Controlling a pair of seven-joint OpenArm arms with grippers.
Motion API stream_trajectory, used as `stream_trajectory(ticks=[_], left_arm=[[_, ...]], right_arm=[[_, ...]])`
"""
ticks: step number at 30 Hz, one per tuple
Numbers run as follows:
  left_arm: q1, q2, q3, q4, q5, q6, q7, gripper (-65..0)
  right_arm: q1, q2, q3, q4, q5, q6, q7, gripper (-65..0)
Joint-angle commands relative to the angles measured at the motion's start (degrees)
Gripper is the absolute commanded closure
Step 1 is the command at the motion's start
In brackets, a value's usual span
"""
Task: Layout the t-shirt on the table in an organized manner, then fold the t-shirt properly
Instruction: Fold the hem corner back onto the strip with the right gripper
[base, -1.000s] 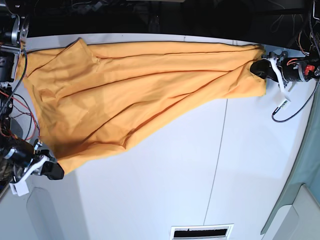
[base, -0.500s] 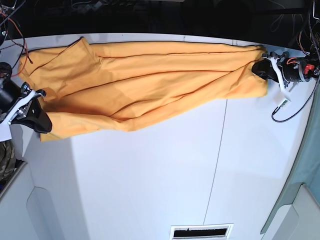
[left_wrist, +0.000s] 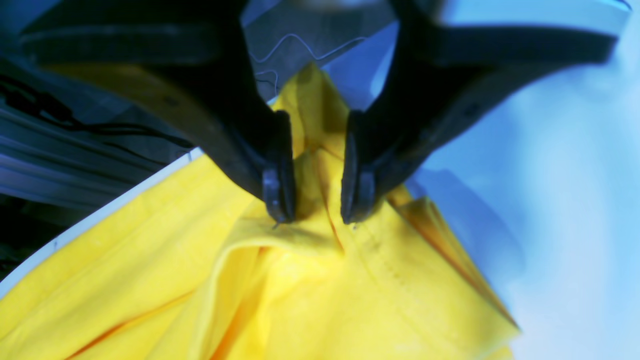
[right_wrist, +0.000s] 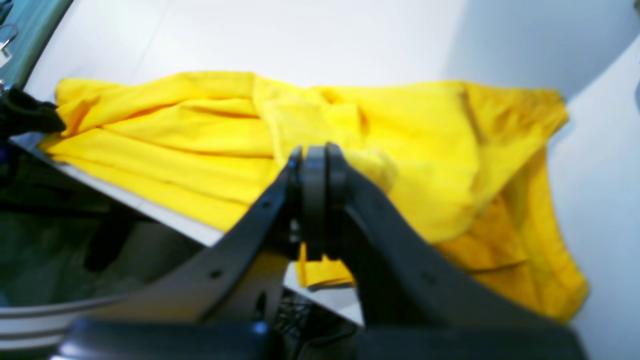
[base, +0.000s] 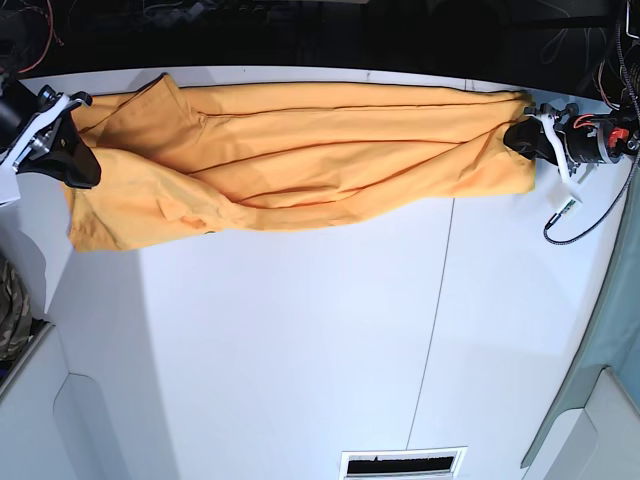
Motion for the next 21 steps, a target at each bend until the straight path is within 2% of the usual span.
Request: stream_trajectory(ticks=[1,10,21], left_arm=[[-0.5,-1.3,-0.5,0.5,0.2,-0.2,-0.4,-20.0],[-0.6,-1.3,-0.5,0.5,0.2,-0.2,-0.4,-20.0],[-0.6,-1.3,-0.5,0.5,1.4,-0.2,-0.4,-20.0]], right_arm=[[-0.5,0.9,1.0,1.8,1.7,0.3,1.2,0.0],[-8.5,0.8,2.7,11.3,2.1,0.4,0.9,0.0],[-12.7,0.8,8.0,12.8,4.8,0.5,-0.3,0.0]])
